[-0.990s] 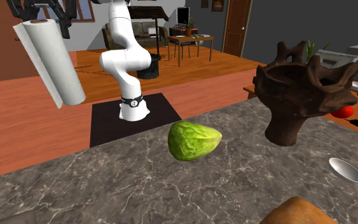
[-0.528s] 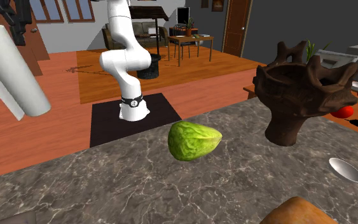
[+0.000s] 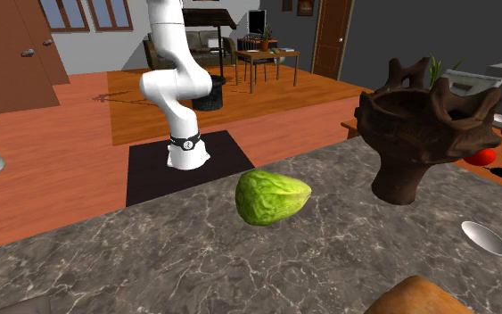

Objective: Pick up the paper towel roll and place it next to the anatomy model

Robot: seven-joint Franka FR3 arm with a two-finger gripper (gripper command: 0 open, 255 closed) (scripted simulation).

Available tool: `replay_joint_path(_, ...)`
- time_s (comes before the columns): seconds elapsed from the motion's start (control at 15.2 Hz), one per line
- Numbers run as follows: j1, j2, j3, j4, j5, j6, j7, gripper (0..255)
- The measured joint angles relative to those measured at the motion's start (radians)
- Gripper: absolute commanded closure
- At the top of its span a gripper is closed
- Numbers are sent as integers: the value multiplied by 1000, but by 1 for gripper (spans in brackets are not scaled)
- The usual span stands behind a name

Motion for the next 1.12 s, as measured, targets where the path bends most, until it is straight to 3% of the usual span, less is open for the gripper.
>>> replay_joint_path(0.2, -39, 141, -71, 122, 104, -22, -111, 255)
replay_joint_path(0.4, -110, 294, -111, 276, 224, -74, -207, 255)
replay_joint_path(0.59, -222, 447, -119, 448, 340, -141, -280, 255)
replay_joint_path(0.79, -384, 625, -95, 687, 460, -230, -325, 255)
replay_joint_path(0.92, -408, 655, -87, 711, 478, -230, -333, 255)
replay_joint_path(1.12, -386, 641, -91, 650, 470, -187, -345, 255)
